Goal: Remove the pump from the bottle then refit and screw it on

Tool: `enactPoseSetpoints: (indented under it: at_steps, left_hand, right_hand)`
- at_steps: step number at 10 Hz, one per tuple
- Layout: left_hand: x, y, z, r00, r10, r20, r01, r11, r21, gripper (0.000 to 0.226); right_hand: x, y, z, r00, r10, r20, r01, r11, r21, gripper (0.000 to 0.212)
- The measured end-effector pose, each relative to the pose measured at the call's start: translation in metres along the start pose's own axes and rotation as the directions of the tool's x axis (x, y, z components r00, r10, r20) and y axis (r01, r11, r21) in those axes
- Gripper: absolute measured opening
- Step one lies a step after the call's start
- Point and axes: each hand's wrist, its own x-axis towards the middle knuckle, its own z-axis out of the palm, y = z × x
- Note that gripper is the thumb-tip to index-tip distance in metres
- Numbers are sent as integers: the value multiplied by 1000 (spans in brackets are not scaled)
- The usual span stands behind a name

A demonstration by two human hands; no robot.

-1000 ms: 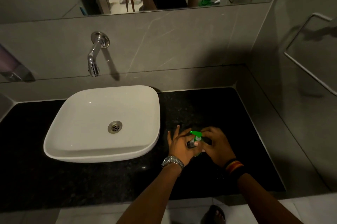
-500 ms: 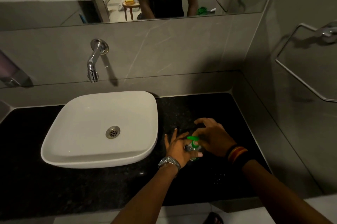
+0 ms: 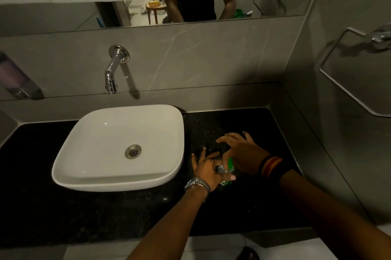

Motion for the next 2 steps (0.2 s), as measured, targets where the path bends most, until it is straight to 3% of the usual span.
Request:
enactPoseSetpoints:
  at_steps: [1,2]
  left_hand:
    - [-5,4,-8,998,22,66,-29,994,107,73]
    - [0,5,-30,986,42,163,-90,950,299,112]
  right_hand:
    - [-11,-4,-6,1000,-4,3,4,999,42,32]
    - [-27,0,-26,992,25,-123,-2,983,184,49]
